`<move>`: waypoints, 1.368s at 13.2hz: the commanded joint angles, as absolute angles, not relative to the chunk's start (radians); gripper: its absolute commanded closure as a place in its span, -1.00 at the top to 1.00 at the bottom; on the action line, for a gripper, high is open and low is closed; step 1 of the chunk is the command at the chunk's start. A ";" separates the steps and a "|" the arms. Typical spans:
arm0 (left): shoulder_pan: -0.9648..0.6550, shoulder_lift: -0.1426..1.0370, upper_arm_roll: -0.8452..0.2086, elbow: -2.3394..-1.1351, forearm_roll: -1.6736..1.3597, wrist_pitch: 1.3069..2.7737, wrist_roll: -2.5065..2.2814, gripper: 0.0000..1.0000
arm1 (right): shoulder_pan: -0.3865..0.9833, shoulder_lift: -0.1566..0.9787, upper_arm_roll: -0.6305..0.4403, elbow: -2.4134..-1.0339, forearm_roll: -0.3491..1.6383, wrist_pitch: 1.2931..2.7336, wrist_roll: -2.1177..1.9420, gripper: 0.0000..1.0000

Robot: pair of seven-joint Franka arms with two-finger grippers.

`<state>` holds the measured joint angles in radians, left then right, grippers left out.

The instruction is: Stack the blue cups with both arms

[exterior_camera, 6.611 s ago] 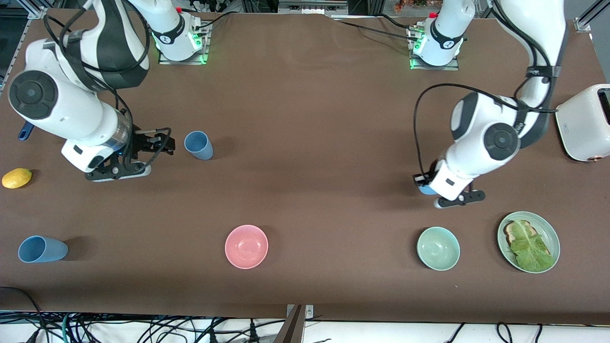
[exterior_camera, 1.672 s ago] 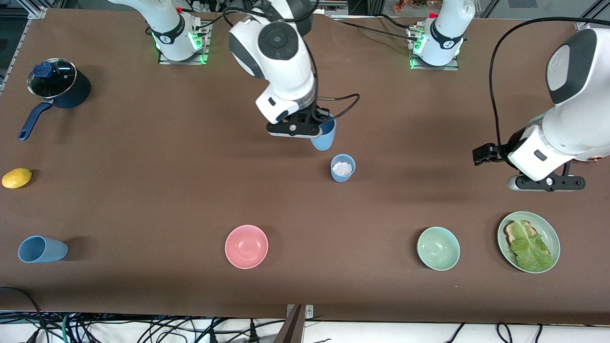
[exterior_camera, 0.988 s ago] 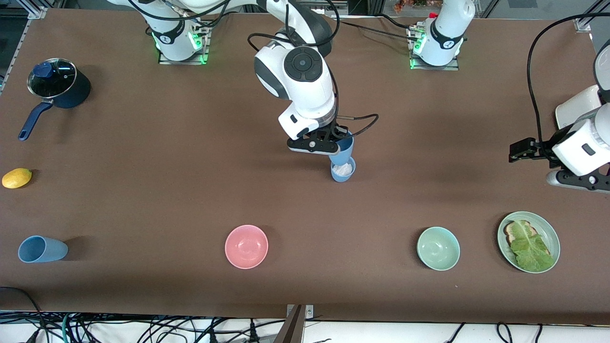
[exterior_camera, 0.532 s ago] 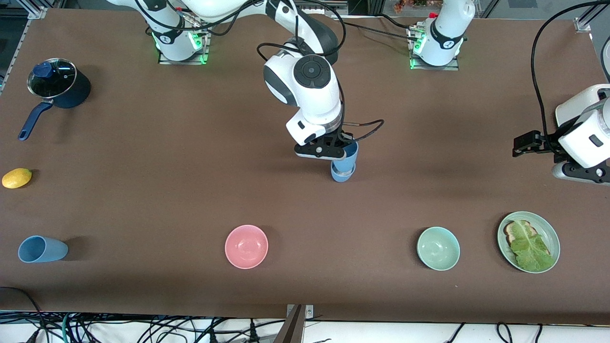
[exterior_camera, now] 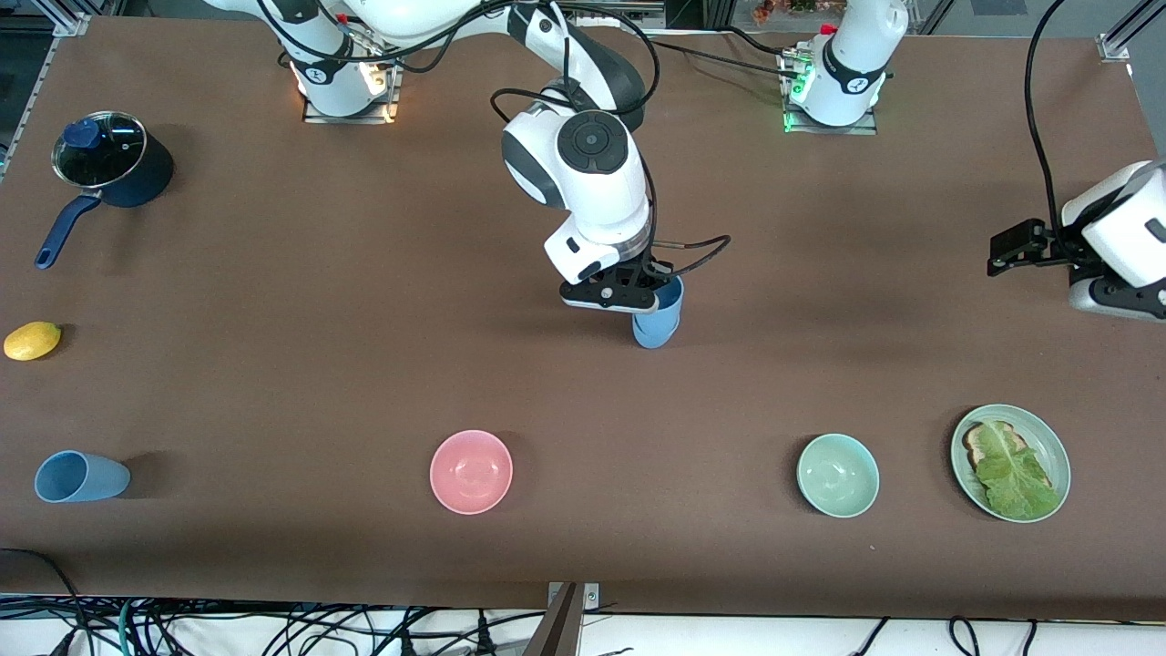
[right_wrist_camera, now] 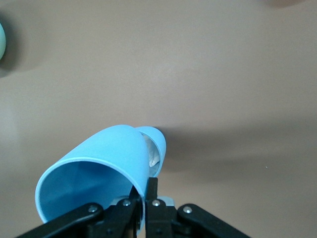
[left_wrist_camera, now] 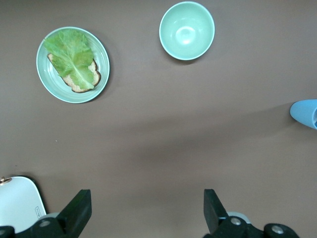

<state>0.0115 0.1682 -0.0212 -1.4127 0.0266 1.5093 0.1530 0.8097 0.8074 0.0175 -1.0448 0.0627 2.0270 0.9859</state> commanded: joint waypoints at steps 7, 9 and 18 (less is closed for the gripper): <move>0.011 0.028 -0.026 -1.537 -0.018 1.494 0.164 0.99 | 0.831 0.842 0.005 -1.014 0.071 2.033 1.006 -1.00; 0.015 0.003 -0.025 -1.568 -0.018 1.494 0.164 1.00 | 0.830 0.839 0.005 -1.019 0.069 2.031 1.006 -1.00; 0.055 0.002 -0.025 -1.575 -0.017 1.477 0.186 1.00 | 0.825 0.833 0.006 -1.037 0.072 2.023 1.008 -0.09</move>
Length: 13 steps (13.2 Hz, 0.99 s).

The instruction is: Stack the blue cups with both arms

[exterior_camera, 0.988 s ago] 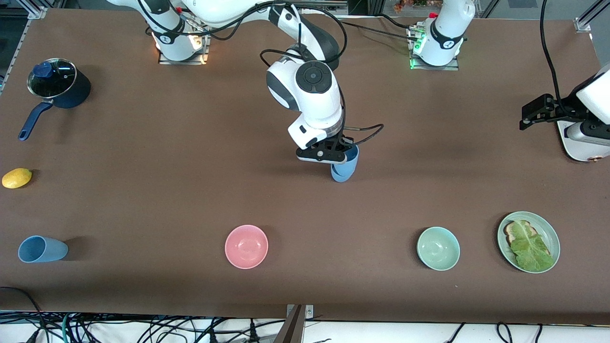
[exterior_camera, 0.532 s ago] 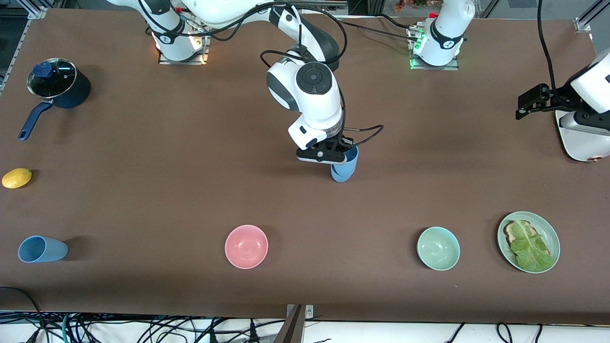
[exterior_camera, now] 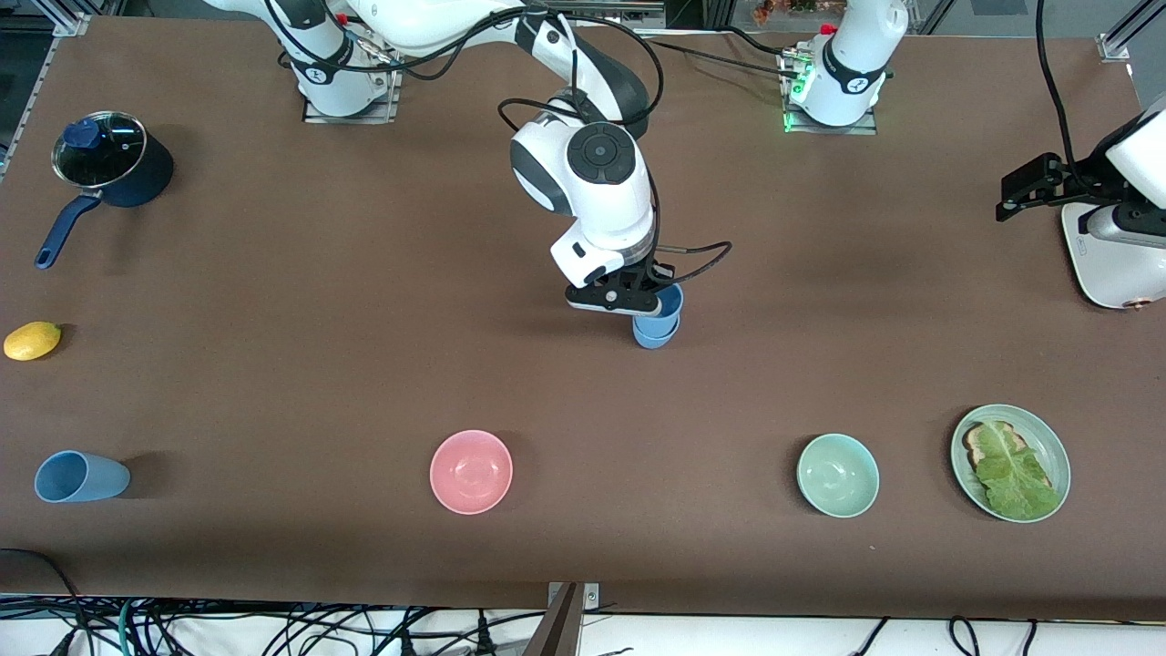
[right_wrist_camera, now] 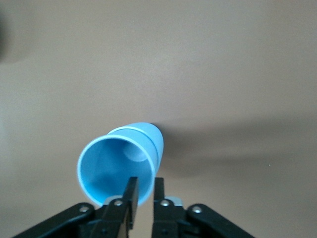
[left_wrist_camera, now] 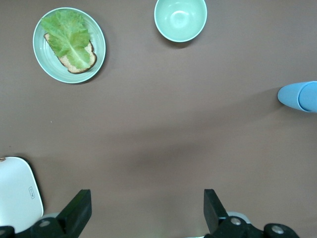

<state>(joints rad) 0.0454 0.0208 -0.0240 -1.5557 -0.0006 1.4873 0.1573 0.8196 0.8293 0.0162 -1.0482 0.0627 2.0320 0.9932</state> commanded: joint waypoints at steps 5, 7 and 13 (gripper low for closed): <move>0.054 0.008 -0.021 -1.571 -0.015 1.470 0.183 1.00 | 0.787 0.772 0.011 -1.037 0.072 1.968 1.002 1.00; 0.054 0.008 -0.023 -1.569 -0.015 1.463 0.179 1.00 | 0.744 0.718 0.015 -1.060 0.072 1.925 0.986 1.00; 0.052 0.008 -0.023 -1.568 -0.017 1.465 0.176 1.00 | 0.559 0.428 0.046 -1.327 0.080 1.844 0.780 1.00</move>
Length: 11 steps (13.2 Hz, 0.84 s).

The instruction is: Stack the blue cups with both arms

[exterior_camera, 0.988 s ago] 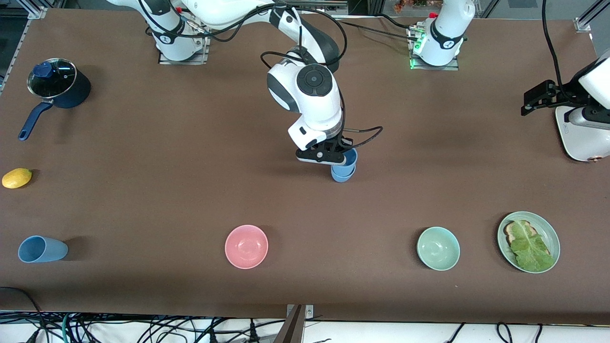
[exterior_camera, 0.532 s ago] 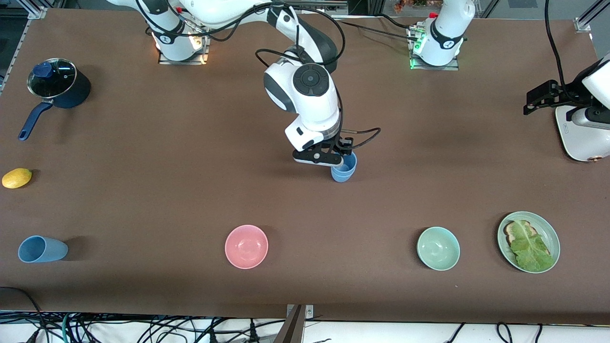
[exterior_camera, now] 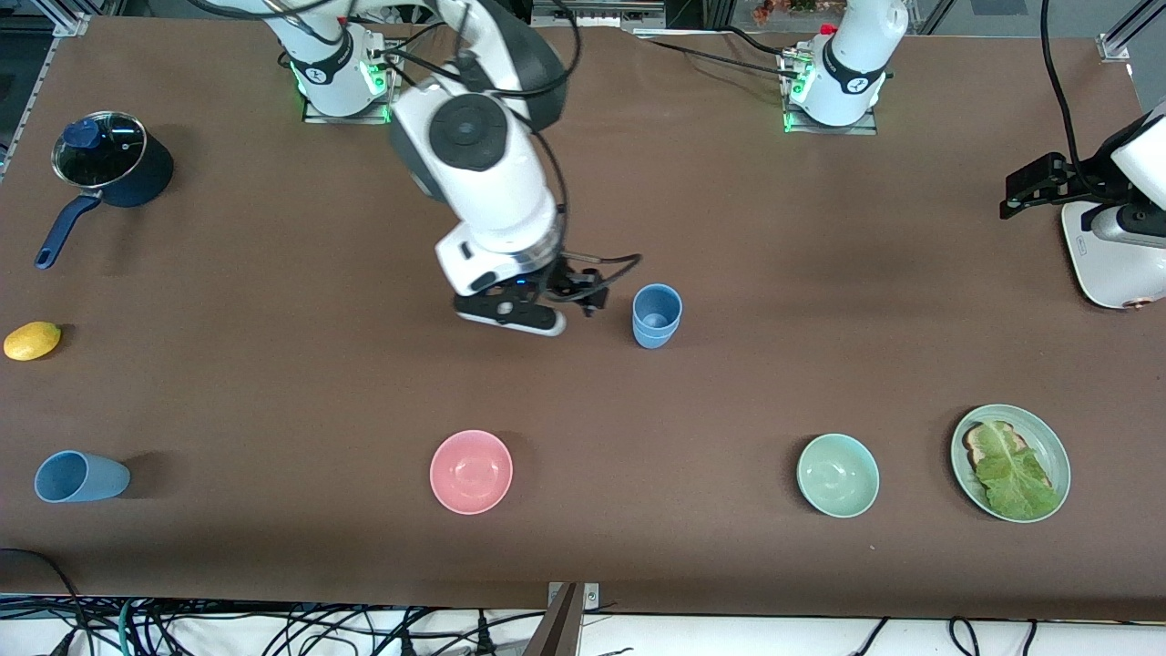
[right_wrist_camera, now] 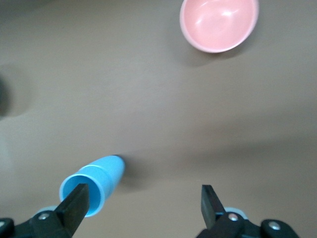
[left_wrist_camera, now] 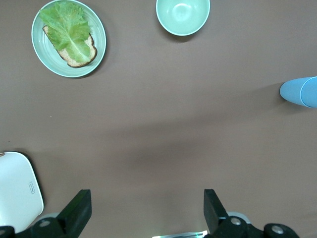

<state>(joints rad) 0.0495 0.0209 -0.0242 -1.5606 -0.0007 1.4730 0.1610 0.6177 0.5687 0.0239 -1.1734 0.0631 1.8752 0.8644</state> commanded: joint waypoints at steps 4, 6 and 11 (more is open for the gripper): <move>0.052 0.008 -0.023 -1.571 -0.017 1.463 0.173 1.00 | 0.424 0.228 0.046 -1.509 0.081 1.769 0.562 1.00; 0.052 0.008 -0.025 -1.572 -0.017 1.465 0.170 1.00 | 0.365 0.149 0.046 -1.583 0.081 1.760 0.478 1.00; 0.052 0.002 -0.026 -1.572 -0.018 1.465 0.170 1.00 | 0.229 0.077 0.046 -1.598 0.077 1.642 0.301 1.00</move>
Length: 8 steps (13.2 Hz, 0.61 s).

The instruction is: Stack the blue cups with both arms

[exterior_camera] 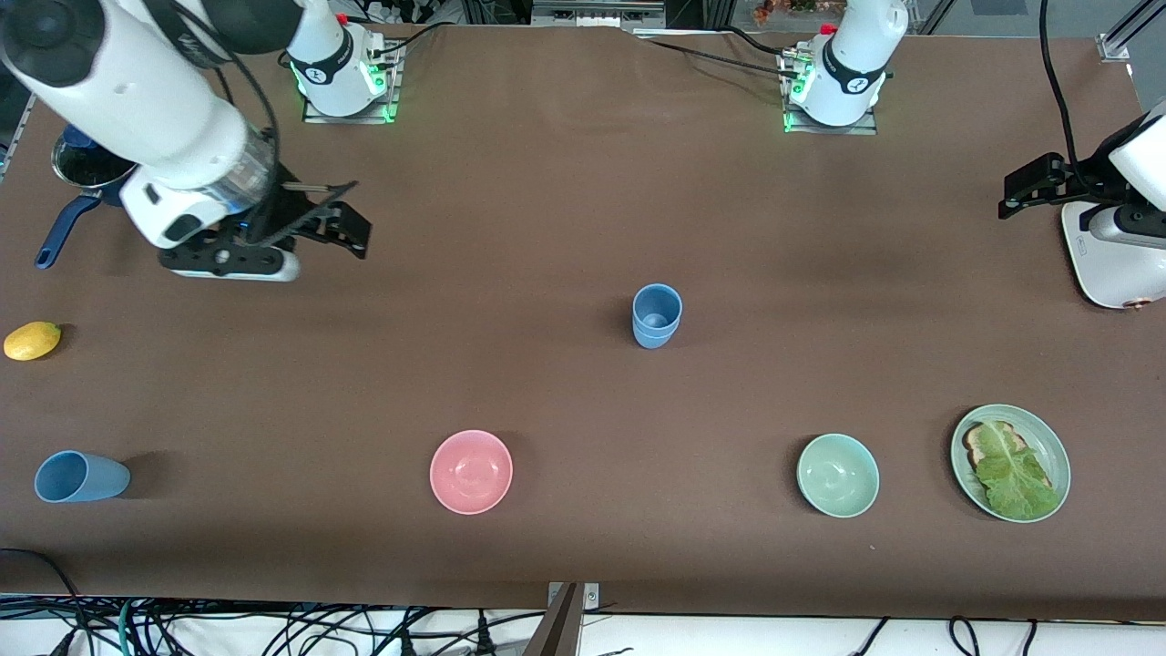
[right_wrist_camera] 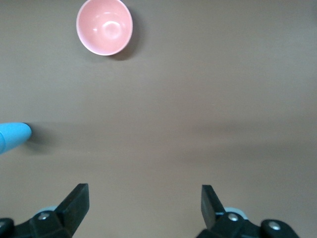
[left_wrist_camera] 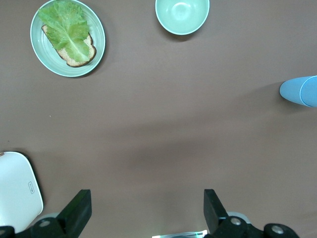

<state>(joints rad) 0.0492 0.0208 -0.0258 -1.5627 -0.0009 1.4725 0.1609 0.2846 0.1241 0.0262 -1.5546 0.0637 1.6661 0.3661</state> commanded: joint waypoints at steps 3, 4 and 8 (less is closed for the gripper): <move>0.052 0.006 -0.026 -1.572 -0.018 1.463 0.172 1.00 | 0.184 0.048 0.046 -1.617 0.064 1.635 0.256 1.00; 0.052 0.008 -0.026 -1.572 -0.017 1.463 0.170 1.00 | 0.169 0.035 0.046 -1.626 0.060 1.632 0.227 1.00; 0.052 0.012 -0.026 -1.569 -0.017 1.463 0.172 1.00 | 0.103 0.003 0.046 -1.628 0.043 1.582 0.137 1.00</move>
